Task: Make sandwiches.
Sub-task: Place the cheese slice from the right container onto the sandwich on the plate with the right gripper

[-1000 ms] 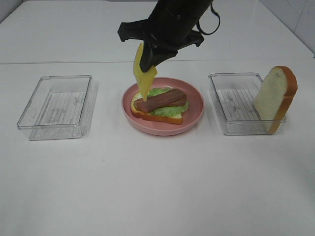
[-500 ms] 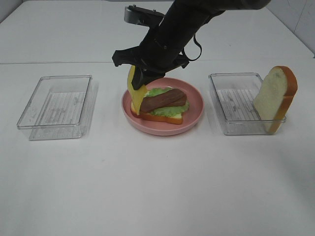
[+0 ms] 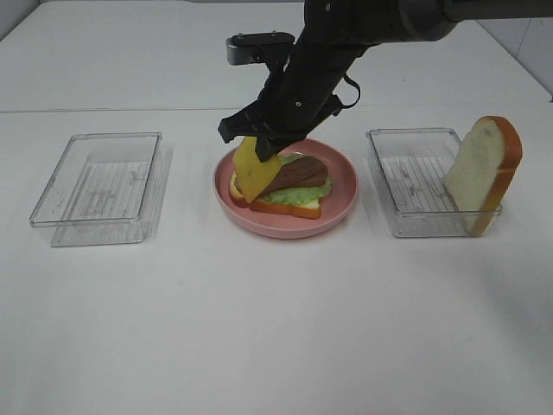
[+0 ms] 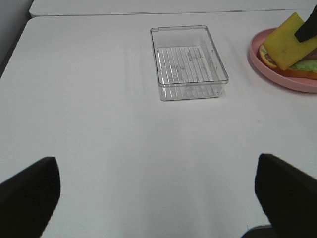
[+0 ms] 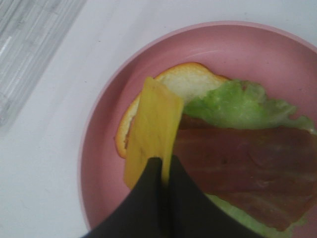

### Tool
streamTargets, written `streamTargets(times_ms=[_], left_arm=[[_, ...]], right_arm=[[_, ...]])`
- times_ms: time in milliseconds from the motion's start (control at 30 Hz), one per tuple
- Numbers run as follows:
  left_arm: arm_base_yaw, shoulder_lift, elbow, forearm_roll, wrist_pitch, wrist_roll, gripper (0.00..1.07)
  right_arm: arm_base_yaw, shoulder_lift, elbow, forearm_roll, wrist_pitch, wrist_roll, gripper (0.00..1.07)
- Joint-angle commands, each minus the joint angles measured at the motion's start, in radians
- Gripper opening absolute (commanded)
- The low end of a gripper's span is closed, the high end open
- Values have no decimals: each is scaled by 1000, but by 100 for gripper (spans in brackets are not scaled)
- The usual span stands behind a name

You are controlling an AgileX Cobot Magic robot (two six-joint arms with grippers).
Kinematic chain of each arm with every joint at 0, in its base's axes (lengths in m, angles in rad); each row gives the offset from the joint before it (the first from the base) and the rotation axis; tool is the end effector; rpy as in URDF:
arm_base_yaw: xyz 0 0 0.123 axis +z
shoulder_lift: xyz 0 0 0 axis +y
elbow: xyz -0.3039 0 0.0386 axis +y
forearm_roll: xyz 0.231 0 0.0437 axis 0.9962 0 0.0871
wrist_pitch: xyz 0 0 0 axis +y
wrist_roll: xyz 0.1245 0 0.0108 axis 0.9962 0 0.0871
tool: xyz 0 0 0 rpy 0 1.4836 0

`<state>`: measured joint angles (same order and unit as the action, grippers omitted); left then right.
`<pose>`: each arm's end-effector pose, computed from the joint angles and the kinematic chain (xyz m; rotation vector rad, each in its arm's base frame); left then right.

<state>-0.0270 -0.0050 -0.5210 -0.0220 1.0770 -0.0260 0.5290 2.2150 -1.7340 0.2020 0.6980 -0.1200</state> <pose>-0.0146 -0.0020 0.2579 0.0026 2.0349 -0.0596 0.4205 0.2645 0.1652 -0.6979 2.5936 0.3537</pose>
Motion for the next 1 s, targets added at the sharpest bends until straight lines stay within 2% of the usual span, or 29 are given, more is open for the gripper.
streamTargets(times_ms=[33, 300, 600, 633, 667, 700, 733, 767, 800, 833, 867, 900, 933, 967, 1000], left_arm=[[1, -6, 1, 0, -4, 1, 100], [1, -6, 1, 0, -4, 1, 100], [1, -6, 1, 0, -4, 1, 100], [1, -6, 1, 0, -4, 1, 100], [1, -6, 1, 0, -4, 1, 100], [1, -6, 1, 0, -4, 1, 100], [1, -6, 1, 0, -4, 1, 100], [1, -6, 1, 0, -4, 1, 100], [1, -6, 1, 0, -4, 1, 100], [1, -6, 1, 0, -4, 1, 100], [1, -6, 1, 0, -4, 1, 100], [1, -6, 1, 0, -4, 1, 100], [1, -6, 1, 0, -4, 1, 100], [1, -6, 1, 0, -4, 1, 100], [1, -6, 1, 0, -4, 1, 100]], right_arm=[[2, 3, -4, -74, -9, 24, 0], [2, 3, -4, -125, 6, 38, 0], [2, 3, -4, -125, 28, 44, 0], [2, 3, -4, -125, 28, 48, 7], [2, 3, -4, -125, 28, 48, 7], [2, 3, -4, -125, 29, 48, 19], [2, 3, -4, -125, 30, 47, 26], [2, 3, -4, -125, 30, 47, 26], [2, 3, -4, -125, 31, 46, 38], [2, 3, -4, -125, 31, 46, 38], [2, 3, -4, -126, 35, 46, 52], [2, 3, -4, -128, 36, 46, 57], [2, 3, -4, -128, 36, 46, 57], [2, 3, -4, -135, 40, 46, 66], [2, 3, -4, -135, 40, 46, 66]])
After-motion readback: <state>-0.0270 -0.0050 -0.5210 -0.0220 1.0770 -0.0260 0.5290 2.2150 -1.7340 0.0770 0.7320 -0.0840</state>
